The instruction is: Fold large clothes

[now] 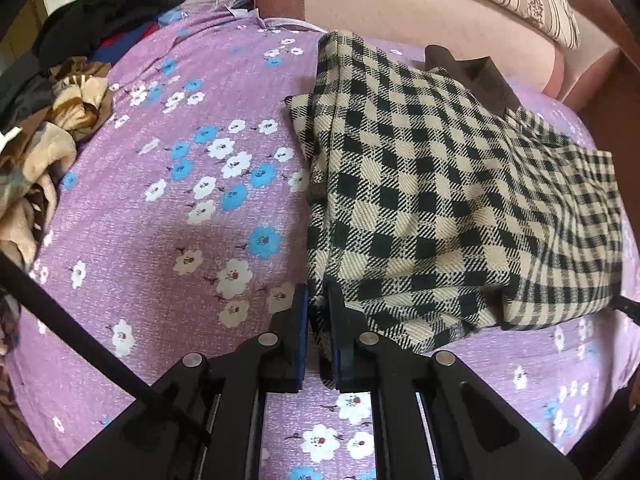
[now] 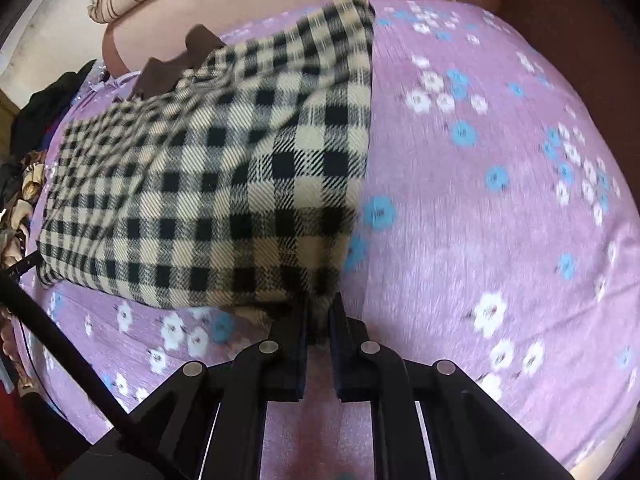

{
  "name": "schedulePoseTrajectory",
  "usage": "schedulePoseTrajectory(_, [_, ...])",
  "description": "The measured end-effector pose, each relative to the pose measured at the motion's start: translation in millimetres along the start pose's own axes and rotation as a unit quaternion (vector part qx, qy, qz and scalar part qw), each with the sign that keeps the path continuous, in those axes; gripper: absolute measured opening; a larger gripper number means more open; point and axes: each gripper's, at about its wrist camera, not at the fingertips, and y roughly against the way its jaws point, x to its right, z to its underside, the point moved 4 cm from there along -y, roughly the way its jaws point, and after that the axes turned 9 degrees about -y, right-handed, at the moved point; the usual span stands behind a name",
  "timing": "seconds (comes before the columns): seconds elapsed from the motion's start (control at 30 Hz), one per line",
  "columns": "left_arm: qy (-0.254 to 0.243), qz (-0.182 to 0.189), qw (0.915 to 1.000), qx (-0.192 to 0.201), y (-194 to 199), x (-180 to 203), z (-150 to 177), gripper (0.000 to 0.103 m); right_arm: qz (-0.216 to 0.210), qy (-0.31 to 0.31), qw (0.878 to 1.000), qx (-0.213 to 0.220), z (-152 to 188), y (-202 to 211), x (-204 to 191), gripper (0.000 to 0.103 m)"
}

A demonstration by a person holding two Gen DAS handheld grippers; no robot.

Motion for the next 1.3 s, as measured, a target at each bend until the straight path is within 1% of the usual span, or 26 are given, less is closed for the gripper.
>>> schedulePoseTrajectory(0.07, [0.005, -0.001, 1.0, 0.004, 3.9, -4.1, 0.9, 0.013, 0.007, -0.006, 1.0, 0.008, 2.8, 4.8, 4.6, 0.019])
schedulePoseTrajectory(0.1, [0.012, 0.003, 0.9999, 0.007, 7.3, -7.7, 0.9, 0.016, 0.013, -0.007, 1.0, 0.008, 4.3, 6.6, 7.8, 0.024])
schedulePoseTrajectory(0.13, [0.017, 0.004, 0.9998, 0.008, 10.3, -9.0, 1.9, 0.021, 0.018, -0.008, 1.0, 0.01, 7.9, 11.2, 10.8, 0.032])
schedulePoseTrajectory(0.2, [0.027, 0.004, 0.9996, 0.012, 17.4, -15.7, 2.2, 0.024, 0.035, -0.014, 0.999, 0.025, 13.8, 27.9, 25.6, 0.037])
schedulePoseTrajectory(0.23, [0.03, -0.018, 0.9993, 0.014, 21.8, -20.5, 2.2, 0.024, 0.045, -0.018, 0.998, 0.039, 16.5, 39.9, 36.9, 0.038])
schedulePoseTrajectory(0.27, [0.03, -0.053, 0.9979, 0.019, 27.9, -26.9, 2.5, 0.024, 0.047, -0.02, 0.998, 0.047, 17.4, 47.5, 39.2, 0.04])
schedulePoseTrajectory(0.3, [0.032, -0.077, 0.9963, 0.025, 32.8, -32.5, 2.1, 0.024, 0.045, -0.022, 0.997, 0.06, 17.4, 59.8, 41.5, 0.041])
schedulePoseTrajectory(0.33, [0.039, -0.091, 0.9946, 0.032, 39.2, -39.1, 1.7, 0.024, 0.04, -0.023, 0.996, 0.074, 17.3, 71.8, 40.7, 0.046])
schedulePoseTrajectory(0.37, [0.051, -0.087, 0.9941, 0.04, 44.2, -44.4, 0.9, 0.024, 0.032, -0.02, 0.995, 0.09, 14.7, 84.5, 36.3, 0.047])
schedulePoseTrajectory(0.4, [0.068, -0.07, 0.9939, 0.052, 48.9, -49.3, 0.8, 0.024, 0.024, -0.016, 0.994, 0.102, 12.8, 91.0, 28.9, 0.047])
schedulePoseTrajectory(0.47, [0.081, -0.042, 0.9939, 0.062, 50.9, -48.9, 0.5, 0.024, -0.005, -0.001, 0.992, 0.123, 8.9, 99.5, 3.9, 0.047])
schedulePoseTrajectory(0.53, [0.068, -0.016, 0.9955, 0.064, 46.4, -35.5, -0.7, 0.024, -0.044, 0.02, 0.99, 0.134, 3.9, 99.5, -26.6, 0.047])
schedulePoseTrajectory(0.57, [0.057, -0.001, 0.9966, 0.061, 42.4, -25.4, -0.4, 0.024, -0.065, 0.031, 0.989, 0.13, 1.4, 95.9, -43.5, 0.045])
schedulePoseTrajectory(0.6, [0.045, 0.011, 0.9974, 0.056, 37.6, -15.6, 0.1, 0.024, -0.09, 0.042, 0.988, 0.117, -3.5, 85.5, -66.8, 0.04])
schedulePoseTrajectory(0.63, [0.028, 0.026, 0.9982, 0.046, 30.5, -3.4, 0.6, 0.024, -0.11, 0.052, 0.987, 0.105, -5.7, 76.8, -86.8, 0.027])
schedulePoseTrajectory(0.67, [0.013, 0.031, 0.9988, 0.036, 24.8, 7.2, 2.1, 0.024, -0.124, 0.066, 0.986, 0.092, -6.8, 66.2, -111.3, 0.024])
schedulePoseTrajectory(0.7, [0.0, 0.027, 0.9994, 0.023, 18.2, 15.0, 4.5, 0.024, -0.129, 0.077, 0.985, 0.087, -7.8, 60.5, -127.4, 0.024])
schedulePoseTrajectory(0.77, [-0.027, 0.003, 0.9996, -0.009, 2.4, 22.5, 10.5, 0.024, -0.138, 0.104, 0.982, 0.078, -11.1, 43.1, -166.8, 0.024])
schedulePoseTrajectory(0.83, [-0.024, 0.008, 0.9992, -0.03, -8.1, 20.0, 16.8, 0.027, -0.143, 0.118, 0.981, 0.063, -19.1, 23.3, -196.5, 0.024])
schedulePoseTrajectory(0.87, [-0.021, 0.014, 0.9992, -0.032, -10.0, 18.1, 17.8, 0.027, -0.147, 0.122, 0.98, 0.053, -27.0, 7.4, -212.1, 0.024])
schedulePoseTrajectory(0.93, [-0.017, 0.02, 0.9991, -0.033, -10.6, 13.6, 17.6, 0.034, -0.149, 0.127, 0.98, 0.036, -34.8, -12.5, -234.8, 0.024])
schedulePoseTrajectory(1.03, [-0.003, 0.033, 0.9988, -0.035, -11.6, 3.2, 19.5, 0.039, -0.136, 0.151, 0.979, 0.015, -46.4, -49.9, -274.3, 0.024])
schedulePoseTrajectory(1.07, [-0.001, 0.039, 0.9986, -0.035, -11.9, 1.0, 20.0, 0.04, -0.121, 0.167, 0.978, 0.013, -50.4, -63.8, -291.1, 0.027])
schedulePoseTrajectory(1.17, [-0.001, 0.048, 0.9983, -0.033, -13.9, -4.7, 20.7, 0.041, -0.096, 0.198, 0.975, 0.025, -64.0, -87.0, -330.5, 0.028])
schedulePoseTrajectory(1.2, [-0.003, 0.049, 0.9983, -0.031, -14.1, -5.1, 21.2, 0.041, -0.094, 0.203, 0.974, 0.028, -68.0, -90.7, -340.4, 0.027])
schedulePoseTrajectory(1.3, [-0.01, 0.045, 0.9985, -0.029, -14.7, -5.2, 19.8, 0.042, -0.077, 0.218, 0.973, 0.017, -80.4, -110.9, -370.8, 0.031])
